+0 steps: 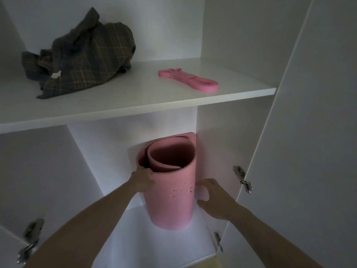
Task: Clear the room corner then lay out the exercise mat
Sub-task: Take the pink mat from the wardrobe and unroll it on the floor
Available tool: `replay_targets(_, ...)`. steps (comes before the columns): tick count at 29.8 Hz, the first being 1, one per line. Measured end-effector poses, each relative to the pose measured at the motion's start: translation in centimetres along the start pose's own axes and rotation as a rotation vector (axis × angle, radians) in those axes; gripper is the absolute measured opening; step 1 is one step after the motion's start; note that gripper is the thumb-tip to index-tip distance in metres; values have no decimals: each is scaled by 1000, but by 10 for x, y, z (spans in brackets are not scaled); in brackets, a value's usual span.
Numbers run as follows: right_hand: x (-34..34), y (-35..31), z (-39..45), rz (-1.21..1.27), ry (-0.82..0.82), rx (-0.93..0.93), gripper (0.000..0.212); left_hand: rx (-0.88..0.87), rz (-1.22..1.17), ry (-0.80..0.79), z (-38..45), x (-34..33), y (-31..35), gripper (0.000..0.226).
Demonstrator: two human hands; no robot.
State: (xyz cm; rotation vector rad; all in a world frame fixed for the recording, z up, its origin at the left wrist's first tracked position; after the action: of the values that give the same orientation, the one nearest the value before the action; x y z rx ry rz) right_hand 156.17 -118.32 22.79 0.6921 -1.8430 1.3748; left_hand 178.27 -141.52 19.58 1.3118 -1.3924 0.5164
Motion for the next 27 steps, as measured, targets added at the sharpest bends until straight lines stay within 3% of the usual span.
replay_targets(6,-8,3,39,-83,34,-101,61,-84,243,-66,93,-12,-2,66)
replay_targets(11,-24,-9,69,-64,68,-176,60,-73,236,-88,147,-9,-2,56)
replay_targets(18,-49,-13,107,-19,118,-255,60,22,242,-134,210,-12,-23,72)
replay_targets(22,-59,-14,122,11,130,-291,60,46,213,-148,261,-28,-55,86)
replay_targets(25,-58,-7,130,18,140,-316,59,22,214,-202,321,-59,-76,119)
replay_targets(27,-59,-1,136,30,153,-337,60,69,224,-197,343,-67,-75,119)
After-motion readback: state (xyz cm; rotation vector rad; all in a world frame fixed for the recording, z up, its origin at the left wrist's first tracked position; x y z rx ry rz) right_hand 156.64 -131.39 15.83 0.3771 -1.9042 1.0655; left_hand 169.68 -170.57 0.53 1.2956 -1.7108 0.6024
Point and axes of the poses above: each hand's wrist, its own z-axis towards the middle knuckle, its own x-axis out of the back of the hand, y = z × x, the point moved 1 cm from there along z, towards the middle knuckle, and after that the axes turned 1 degree about -z, right-handed, at the moved point
